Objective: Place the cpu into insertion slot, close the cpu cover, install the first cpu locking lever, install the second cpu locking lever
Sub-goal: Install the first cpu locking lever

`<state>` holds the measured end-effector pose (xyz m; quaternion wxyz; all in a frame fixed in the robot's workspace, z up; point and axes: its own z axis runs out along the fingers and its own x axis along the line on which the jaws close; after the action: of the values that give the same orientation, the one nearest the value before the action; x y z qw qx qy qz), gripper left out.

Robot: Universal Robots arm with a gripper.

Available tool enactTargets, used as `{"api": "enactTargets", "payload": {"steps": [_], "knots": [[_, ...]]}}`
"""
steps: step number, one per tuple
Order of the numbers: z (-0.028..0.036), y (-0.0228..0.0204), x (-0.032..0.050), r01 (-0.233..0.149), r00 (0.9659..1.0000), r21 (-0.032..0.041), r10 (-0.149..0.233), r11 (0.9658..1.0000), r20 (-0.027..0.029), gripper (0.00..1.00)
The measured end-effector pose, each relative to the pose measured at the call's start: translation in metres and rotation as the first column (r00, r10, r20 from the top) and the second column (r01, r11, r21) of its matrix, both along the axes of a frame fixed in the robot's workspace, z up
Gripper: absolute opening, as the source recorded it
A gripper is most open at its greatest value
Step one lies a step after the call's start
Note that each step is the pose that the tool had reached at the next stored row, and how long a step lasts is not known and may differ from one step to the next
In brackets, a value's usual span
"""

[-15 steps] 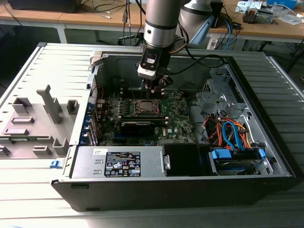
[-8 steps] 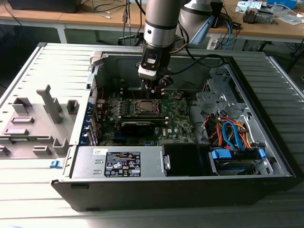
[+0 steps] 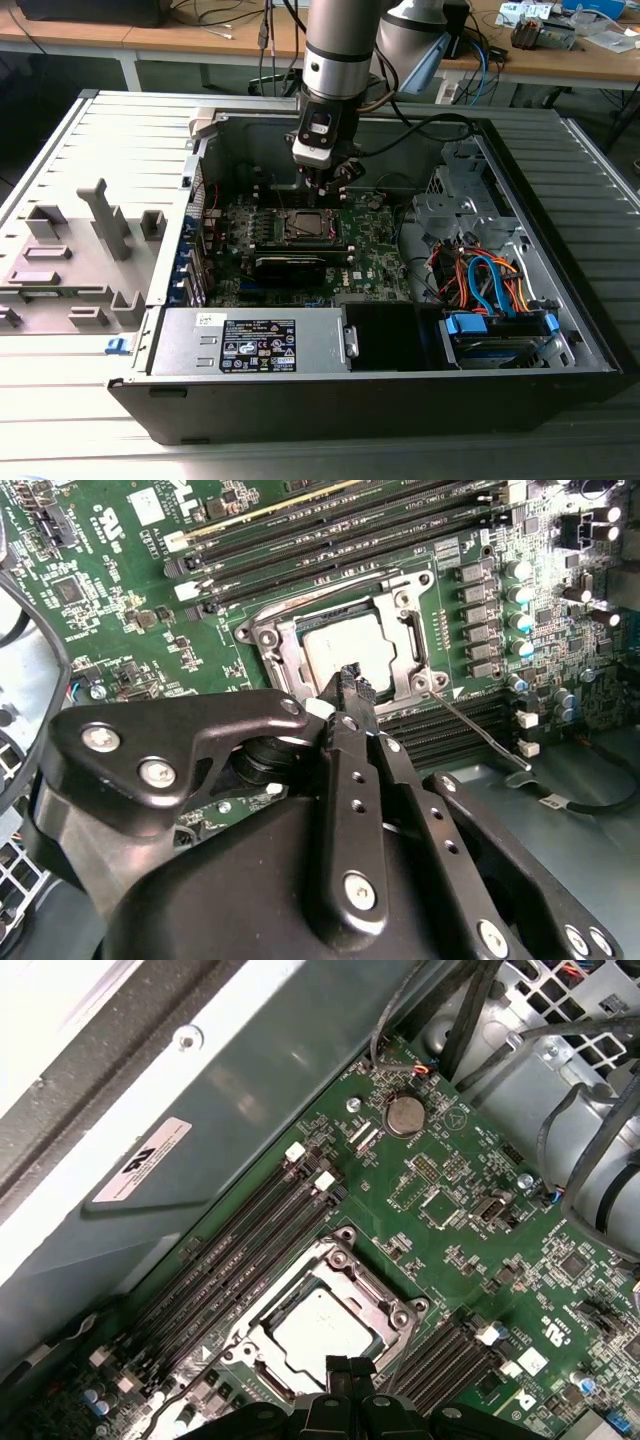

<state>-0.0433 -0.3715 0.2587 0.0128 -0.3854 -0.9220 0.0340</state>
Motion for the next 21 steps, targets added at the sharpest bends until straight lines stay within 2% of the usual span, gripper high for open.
{"api": "enactTargets", "payload": {"steps": [21], "knots": [[0.0,0.0,0.0,-0.05,0.9987,0.0,0.05,0.9987,0.0,0.11]]}}
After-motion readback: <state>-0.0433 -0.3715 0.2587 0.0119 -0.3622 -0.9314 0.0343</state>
